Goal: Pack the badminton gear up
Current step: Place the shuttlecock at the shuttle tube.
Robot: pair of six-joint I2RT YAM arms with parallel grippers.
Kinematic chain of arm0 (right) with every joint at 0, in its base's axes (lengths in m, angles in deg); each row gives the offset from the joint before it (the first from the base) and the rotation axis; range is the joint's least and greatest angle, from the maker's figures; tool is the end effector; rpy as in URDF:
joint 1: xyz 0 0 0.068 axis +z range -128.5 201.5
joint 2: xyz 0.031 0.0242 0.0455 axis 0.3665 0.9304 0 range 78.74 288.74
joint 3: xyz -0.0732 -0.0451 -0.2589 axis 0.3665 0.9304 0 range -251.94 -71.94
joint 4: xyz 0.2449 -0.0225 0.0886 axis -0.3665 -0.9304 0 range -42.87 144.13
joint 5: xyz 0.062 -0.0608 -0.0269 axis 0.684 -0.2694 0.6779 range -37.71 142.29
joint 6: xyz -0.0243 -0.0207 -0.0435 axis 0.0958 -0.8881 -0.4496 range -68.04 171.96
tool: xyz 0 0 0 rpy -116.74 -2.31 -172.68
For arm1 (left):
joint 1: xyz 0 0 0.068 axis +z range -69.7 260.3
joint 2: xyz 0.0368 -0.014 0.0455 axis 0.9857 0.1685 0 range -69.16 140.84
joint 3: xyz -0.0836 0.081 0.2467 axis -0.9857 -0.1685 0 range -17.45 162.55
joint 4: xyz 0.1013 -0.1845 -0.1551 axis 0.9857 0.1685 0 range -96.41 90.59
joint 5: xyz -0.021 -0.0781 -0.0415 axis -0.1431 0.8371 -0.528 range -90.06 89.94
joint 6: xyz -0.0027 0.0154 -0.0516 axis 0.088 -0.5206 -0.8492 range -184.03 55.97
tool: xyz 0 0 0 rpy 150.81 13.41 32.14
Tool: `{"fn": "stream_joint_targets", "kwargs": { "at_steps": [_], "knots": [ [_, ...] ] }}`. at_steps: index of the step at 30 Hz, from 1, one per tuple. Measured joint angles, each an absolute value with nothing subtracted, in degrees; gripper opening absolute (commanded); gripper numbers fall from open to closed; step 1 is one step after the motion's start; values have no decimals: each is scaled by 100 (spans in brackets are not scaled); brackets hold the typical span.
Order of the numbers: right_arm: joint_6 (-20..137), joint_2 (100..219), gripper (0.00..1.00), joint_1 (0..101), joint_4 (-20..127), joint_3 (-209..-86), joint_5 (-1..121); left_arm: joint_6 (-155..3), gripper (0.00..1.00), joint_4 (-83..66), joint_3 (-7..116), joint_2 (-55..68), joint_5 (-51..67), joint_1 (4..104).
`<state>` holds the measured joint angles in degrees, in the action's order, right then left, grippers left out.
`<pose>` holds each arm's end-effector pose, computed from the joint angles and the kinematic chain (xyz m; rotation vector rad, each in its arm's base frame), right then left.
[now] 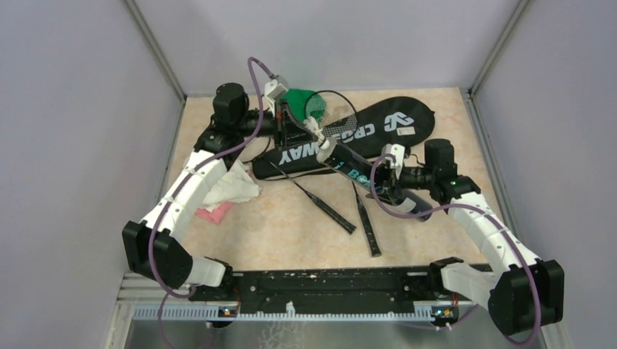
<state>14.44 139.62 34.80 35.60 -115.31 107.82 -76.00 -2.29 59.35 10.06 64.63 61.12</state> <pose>0.2067 0.0791 0.2723 -1.2915 1.5167 0.7848 0.2790 -0.1310 0.4122 0.9836 1.5111 -1.3335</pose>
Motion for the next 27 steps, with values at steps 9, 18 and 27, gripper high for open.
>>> {"fn": "stream_joint_targets", "kwargs": {
  "at_steps": [9,18,27],
  "knots": [
    [1448,14017,33,3572,3563,-11531,10695,-7281,26,-153,5699,1008,6476,5596],
    [1446,14034,33,3572,3558,-11531,10551,-6737,59,236,5701,1008,6568,5496],
    [1446,14037,33,3574,3560,-11531,10489,-6352,69,590,5703,1008,6749,5494]
  ]
}}
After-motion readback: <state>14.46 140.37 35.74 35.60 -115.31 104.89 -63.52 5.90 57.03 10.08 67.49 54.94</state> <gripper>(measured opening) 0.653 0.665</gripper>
